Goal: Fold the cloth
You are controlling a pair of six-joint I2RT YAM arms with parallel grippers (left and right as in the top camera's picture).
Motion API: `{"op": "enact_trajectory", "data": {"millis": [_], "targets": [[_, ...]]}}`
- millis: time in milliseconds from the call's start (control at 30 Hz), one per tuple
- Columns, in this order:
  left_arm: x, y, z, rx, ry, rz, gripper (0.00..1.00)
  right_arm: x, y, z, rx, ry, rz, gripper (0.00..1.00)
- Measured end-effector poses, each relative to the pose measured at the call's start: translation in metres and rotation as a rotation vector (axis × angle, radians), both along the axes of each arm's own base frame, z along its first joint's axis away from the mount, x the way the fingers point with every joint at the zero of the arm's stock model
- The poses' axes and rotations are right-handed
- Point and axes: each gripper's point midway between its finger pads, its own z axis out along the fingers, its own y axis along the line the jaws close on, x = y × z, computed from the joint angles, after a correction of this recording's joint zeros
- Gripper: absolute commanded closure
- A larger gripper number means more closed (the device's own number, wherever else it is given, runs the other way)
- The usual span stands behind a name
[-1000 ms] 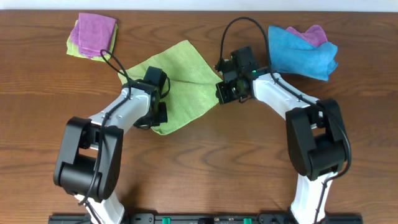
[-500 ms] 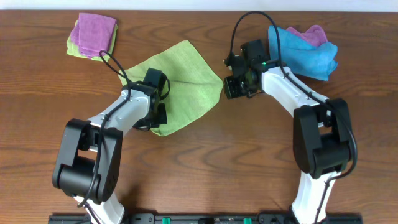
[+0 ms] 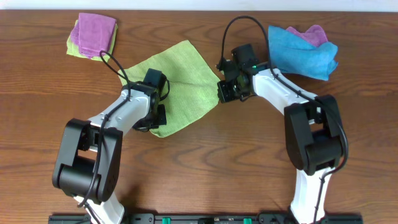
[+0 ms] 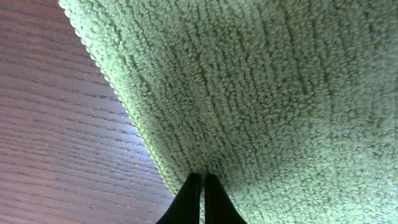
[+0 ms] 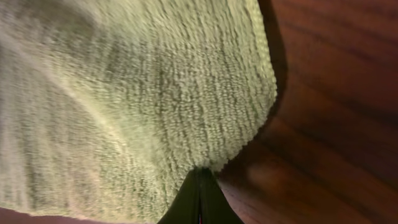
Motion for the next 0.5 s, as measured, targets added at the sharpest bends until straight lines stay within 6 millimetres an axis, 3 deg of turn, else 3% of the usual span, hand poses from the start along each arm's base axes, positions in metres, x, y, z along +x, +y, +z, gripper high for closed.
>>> {"op": "enact_trajectory", "data": {"millis": [500], "targets": [[0.002,-0.001,0.0,-0.002,-0.008,0.0,0.94,-0.009,-0.019,-0.005,-0.016,0.077,-0.035,0.99]]}}
